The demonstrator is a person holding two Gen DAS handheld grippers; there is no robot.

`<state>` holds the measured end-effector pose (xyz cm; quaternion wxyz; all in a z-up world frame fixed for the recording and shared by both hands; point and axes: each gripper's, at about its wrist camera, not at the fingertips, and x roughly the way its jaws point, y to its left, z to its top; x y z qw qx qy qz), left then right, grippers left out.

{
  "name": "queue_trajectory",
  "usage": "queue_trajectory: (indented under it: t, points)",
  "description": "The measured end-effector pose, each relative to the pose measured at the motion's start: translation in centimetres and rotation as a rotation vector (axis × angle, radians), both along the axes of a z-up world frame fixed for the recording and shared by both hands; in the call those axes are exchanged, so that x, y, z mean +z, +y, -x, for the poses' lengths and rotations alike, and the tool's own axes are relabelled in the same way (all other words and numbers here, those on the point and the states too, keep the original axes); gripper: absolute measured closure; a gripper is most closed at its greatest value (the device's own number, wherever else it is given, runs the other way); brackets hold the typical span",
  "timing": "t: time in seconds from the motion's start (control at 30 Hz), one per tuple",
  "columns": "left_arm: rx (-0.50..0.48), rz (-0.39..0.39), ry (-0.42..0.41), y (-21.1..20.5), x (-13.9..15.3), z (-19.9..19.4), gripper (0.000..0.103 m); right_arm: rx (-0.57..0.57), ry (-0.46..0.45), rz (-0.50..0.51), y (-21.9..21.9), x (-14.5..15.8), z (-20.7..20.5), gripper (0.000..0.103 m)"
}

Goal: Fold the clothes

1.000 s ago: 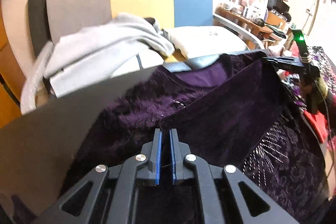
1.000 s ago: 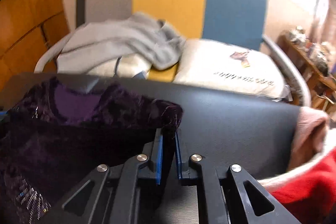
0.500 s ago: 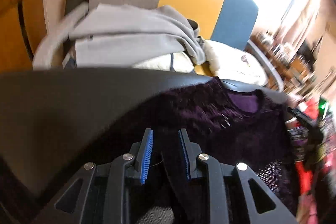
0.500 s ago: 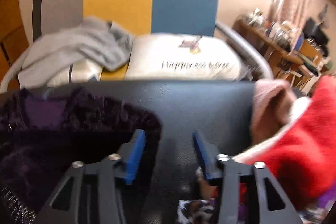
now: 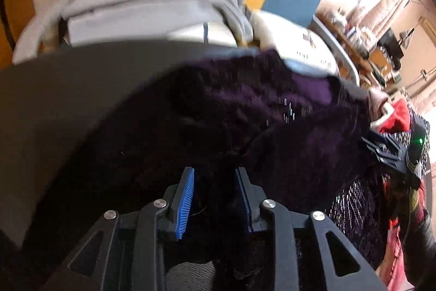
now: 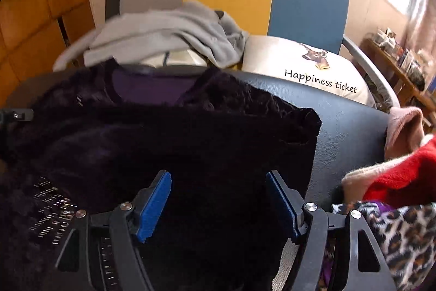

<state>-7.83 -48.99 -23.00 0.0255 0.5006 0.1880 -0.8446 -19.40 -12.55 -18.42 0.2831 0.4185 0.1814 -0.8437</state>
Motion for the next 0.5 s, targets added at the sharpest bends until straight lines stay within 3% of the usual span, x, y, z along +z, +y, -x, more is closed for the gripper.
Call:
queue_trajectory:
  t: [0.03, 0.07, 0.13, 0.37, 0.47, 0.5]
  points:
    - [0.002, 0.036, 0.02, 0.3, 0.4, -0.2, 0.098, 0.001, -0.009, -0.02, -0.1, -0.5, 0.2, 0.037]
    - [0.009, 0.051, 0.042, 0.4, 0.9, -0.4, 0.098, 0.005, -0.003, -0.021, -0.1, -0.5, 0.2, 0.043]
    - [0.019, 0.102, 0.091, 0.5, 2.5, -0.7, 0.099, 0.013, 0.013, -0.016, 0.1, -0.4, 0.0, 0.096]
    - [0.053, 0.163, 0.245, 1.1, 7.3, 1.8, 0.099, -0.009, 0.01, 0.016, 1.5, -0.3, 0.5, 0.099]
    - [0.094, 0.25, 0.169, 1.3, 6.5, 4.5, 0.099, -0.061, -0.003, 0.032, 3.0, -0.1, 1.1, 0.099]
    - [0.126, 0.274, 0.096, 1.0, 5.4, 5.4, 0.099, -0.074, -0.033, 0.05, 3.5, -0.3, 1.4, 0.099]
